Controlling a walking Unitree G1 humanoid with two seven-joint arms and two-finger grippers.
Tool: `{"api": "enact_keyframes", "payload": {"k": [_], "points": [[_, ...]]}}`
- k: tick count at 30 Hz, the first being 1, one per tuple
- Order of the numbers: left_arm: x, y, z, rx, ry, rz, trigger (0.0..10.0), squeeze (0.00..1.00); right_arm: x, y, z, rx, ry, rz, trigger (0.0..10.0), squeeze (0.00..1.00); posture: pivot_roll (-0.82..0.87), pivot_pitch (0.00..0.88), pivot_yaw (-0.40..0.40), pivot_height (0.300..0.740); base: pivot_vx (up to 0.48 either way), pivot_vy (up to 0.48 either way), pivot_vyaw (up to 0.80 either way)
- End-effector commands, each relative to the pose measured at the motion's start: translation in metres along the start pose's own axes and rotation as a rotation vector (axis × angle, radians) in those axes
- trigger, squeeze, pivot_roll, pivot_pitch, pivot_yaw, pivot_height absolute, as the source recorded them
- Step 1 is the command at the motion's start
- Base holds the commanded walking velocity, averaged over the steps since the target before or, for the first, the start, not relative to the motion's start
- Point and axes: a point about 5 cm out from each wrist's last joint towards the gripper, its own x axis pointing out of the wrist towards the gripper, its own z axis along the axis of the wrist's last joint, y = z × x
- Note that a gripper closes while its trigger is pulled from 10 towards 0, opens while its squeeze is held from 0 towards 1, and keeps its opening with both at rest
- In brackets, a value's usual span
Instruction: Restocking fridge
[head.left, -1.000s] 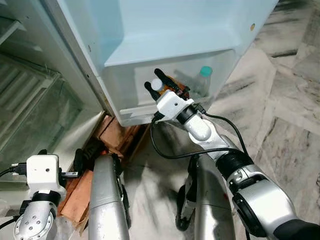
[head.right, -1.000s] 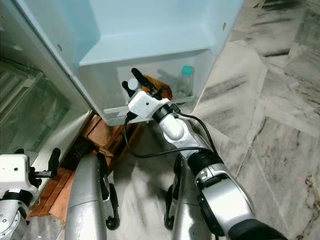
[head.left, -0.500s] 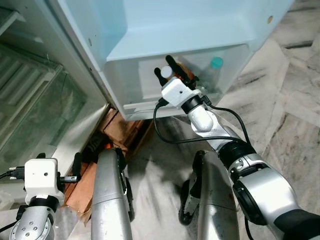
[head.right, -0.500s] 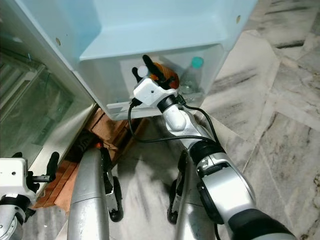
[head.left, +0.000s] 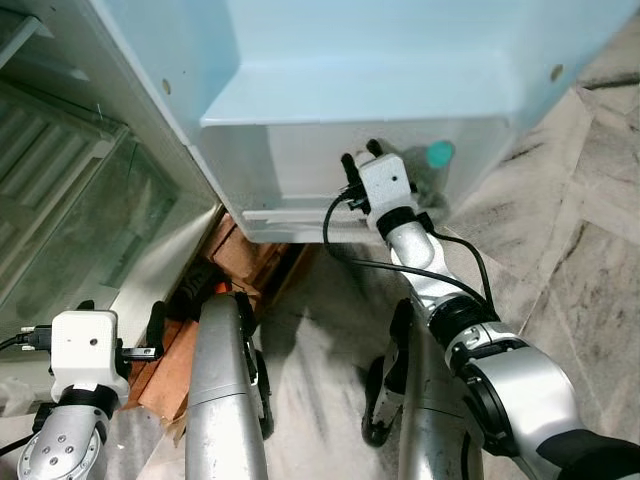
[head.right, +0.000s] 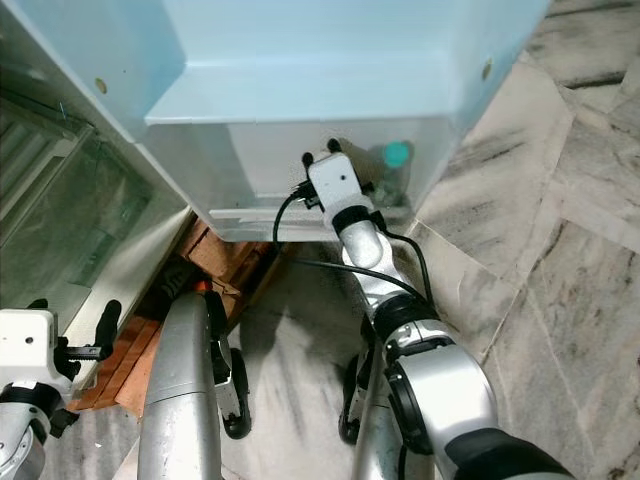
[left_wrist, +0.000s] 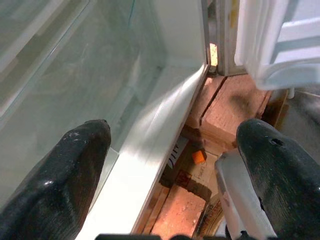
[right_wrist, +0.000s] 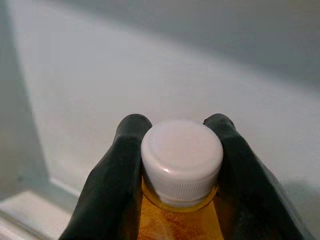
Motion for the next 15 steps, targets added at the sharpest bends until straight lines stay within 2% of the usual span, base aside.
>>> {"api": "enact_keyframes", "payload": {"k": [1, 5, 7, 8, 15], "points": [[-0.003, 0.0, -0.005, 0.009, 0.035, -0.004, 10.0, 0.0, -0.006, -0.005, -0.01, 0.007, 0.046, -0.034, 10.0, 0.0, 0.2, 0.374, 0.024, 0.535, 0.0, 0.0, 0.0], [-0.001, -0.001, -0.005, 0.007, 0.032, -0.003, 10.0, 0.0, -0.007, -0.014, -0.014, -0.003, 0.072, -0.085, 10.0, 0.0, 0.19, 0.365, 0.02, 0.535, 0.0, 0.0, 0.0], [0.001, -0.001, -0.005, 0.006, 0.03, -0.004, 10.0, 0.0, -0.007, -0.016, -0.015, 0.023, 0.084, -0.099, 10.0, 0.0, 0.19, 0.361, 0.019, 0.535, 0.0, 0.0, 0.0], [0.002, -0.001, -0.005, 0.006, 0.028, -0.005, 10.0, 0.0, -0.007, -0.018, -0.016, 0.04, 0.093, -0.114, 10.0, 1.0, 0.19, 0.356, 0.017, 0.535, 0.0, 0.0, 0.0], [0.008, -0.003, -0.005, 0.008, 0.017, -0.012, 10.0, 0.0, -0.006, -0.02, -0.014, 0.039, 0.091, -0.124, 10.0, 1.0, 0.18, 0.335, 0.009, 0.535, 0.0, 0.0, 0.0]]}}
